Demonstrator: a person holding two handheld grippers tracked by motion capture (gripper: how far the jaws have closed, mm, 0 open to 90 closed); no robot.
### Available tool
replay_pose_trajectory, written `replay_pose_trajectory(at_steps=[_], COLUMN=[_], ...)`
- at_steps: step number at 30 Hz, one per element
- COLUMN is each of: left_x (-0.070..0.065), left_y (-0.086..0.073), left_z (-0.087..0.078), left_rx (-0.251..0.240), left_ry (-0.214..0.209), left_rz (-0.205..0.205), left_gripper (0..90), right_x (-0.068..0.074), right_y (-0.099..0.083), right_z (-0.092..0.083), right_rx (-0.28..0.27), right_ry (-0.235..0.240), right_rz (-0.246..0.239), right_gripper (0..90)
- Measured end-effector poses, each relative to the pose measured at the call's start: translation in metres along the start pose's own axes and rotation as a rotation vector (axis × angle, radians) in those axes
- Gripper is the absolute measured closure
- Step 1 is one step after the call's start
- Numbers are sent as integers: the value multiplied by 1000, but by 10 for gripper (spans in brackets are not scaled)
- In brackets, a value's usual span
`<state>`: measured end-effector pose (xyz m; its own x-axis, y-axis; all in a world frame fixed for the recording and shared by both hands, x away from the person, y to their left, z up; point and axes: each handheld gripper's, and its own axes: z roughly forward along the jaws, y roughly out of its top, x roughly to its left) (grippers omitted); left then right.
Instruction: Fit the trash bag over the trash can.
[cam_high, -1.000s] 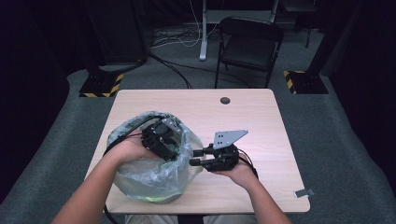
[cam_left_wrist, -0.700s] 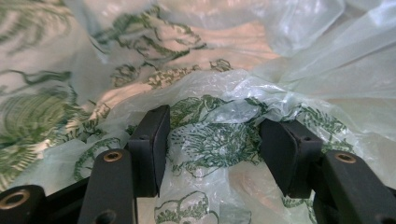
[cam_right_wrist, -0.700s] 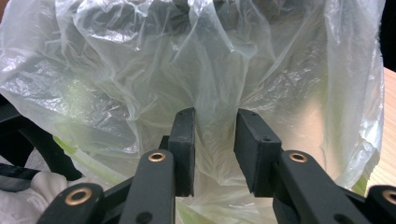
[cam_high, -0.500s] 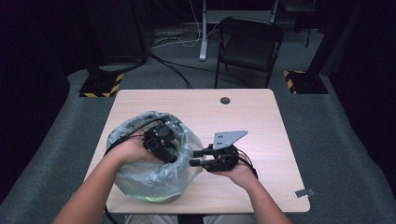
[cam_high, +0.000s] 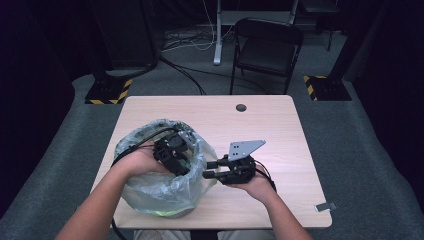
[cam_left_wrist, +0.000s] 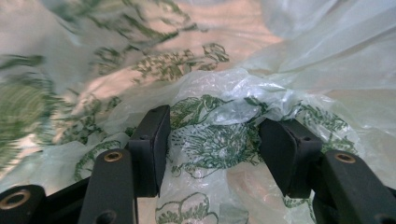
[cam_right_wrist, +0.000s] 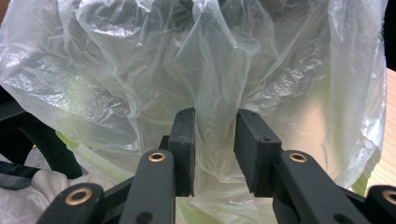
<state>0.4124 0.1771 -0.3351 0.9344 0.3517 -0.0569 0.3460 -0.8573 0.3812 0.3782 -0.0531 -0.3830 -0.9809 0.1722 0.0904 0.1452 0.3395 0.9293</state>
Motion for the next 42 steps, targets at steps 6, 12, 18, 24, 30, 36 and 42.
replay_pose_trajectory(at_steps=[6,12,18,24,30,36,42], left_x=[-3,-12,-15,-14,-12,-8,-10], left_y=[2,-3,-22,-47,-79,-106,-128], left_z=[-26,-51,-74,-93,-109,-115,-115], left_rx=[-76,-146,-232,-317,-402,-480,-545], left_ry=[47,83,107,160,210,245,256], left_rz=[-4,24,7,-28,-82,-140,-159], left_gripper=[389,378,379,380,376,380,387], right_x=[0,0,1,0,0,0,0], right_y=[0,0,-2,-3,-4,-5,-8], right_z=[0,0,1,3,4,5,8], right_rx=[2,3,14,18,19,27,66], right_ry=[0,0,5,10,13,27,40], right_rz=[0,-1,-4,-2,4,3,4], right_gripper=[681,681,671,669,669,708,810])
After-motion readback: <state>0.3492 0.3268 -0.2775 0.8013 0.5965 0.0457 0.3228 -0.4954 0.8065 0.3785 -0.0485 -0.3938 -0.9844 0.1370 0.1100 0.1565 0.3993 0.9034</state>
